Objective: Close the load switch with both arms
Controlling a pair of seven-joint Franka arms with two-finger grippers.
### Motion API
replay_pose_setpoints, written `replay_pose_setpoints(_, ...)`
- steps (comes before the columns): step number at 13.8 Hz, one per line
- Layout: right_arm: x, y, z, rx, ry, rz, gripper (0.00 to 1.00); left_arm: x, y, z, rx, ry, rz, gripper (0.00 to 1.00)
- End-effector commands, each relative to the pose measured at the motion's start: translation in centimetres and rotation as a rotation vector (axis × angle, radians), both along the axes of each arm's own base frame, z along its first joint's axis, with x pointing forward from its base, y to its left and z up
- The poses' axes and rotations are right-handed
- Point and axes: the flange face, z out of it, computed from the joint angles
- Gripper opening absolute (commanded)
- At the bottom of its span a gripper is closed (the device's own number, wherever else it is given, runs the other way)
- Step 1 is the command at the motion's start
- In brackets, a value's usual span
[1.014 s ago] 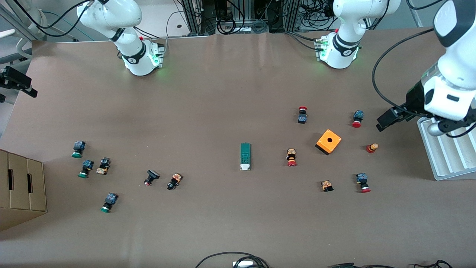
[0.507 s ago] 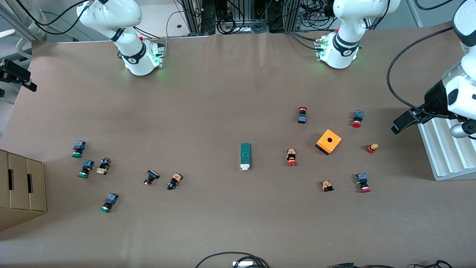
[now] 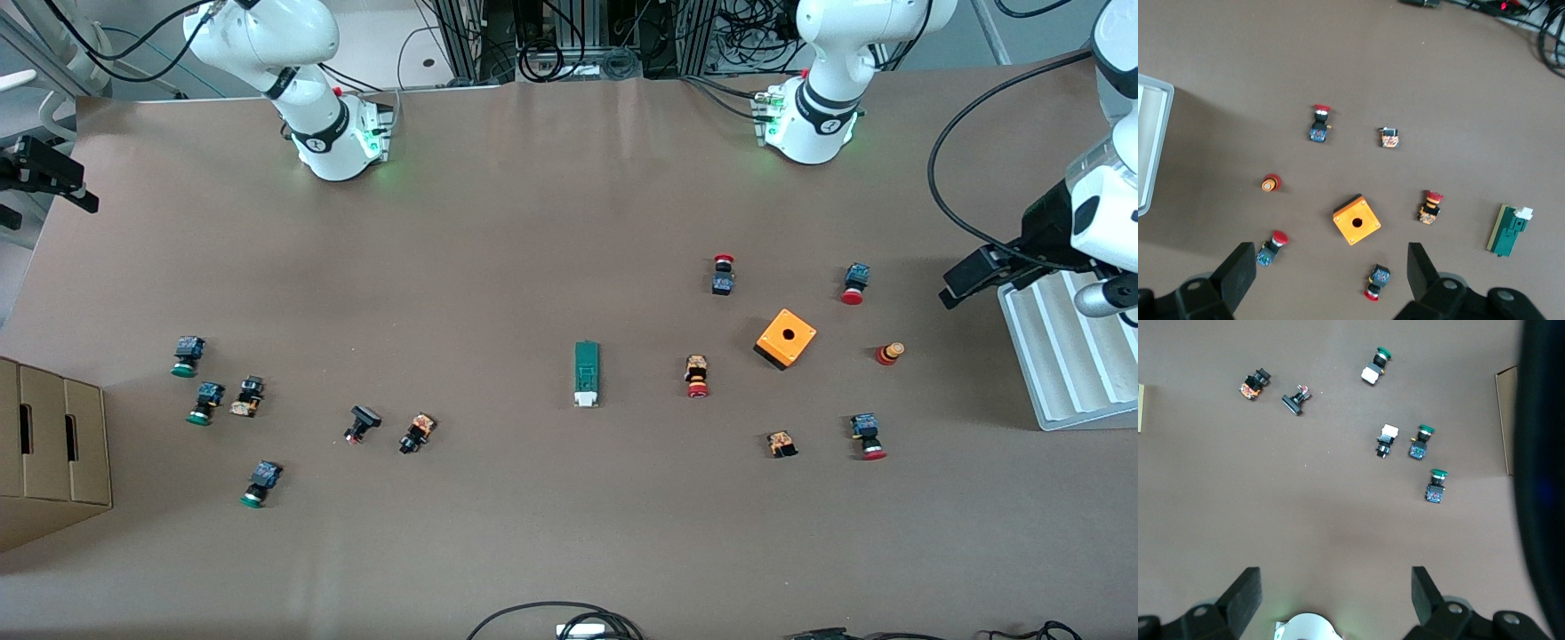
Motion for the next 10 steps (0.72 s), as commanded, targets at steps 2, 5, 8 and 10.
replay_pose_setpoints(2,-0.2,0.1,0.6,-0.019,0.008,0.014,1.00,-0.5,0.7,0.2,0.078,0.024,-0.019,1.00)
replay_pose_setpoints(5,-0.3,-0.3,0.7,-0.019,0.007,0.004,1.00,-0.5,1.5,1.1,0.115,0.007,-0.010,1.00)
replay_pose_setpoints(8,-0.3,-0.5,0.7,-0.019,0.007,0.005,1.00,-0.7,5.4,1.8,0.083,-0.004,0.054,1.00)
replay_pose_setpoints(10,-0.3,-0.6,0.7,-0.018,0.007,0.004,1.00,-0.9,5.9,2.1,0.023,-0.011,0.043,1.00)
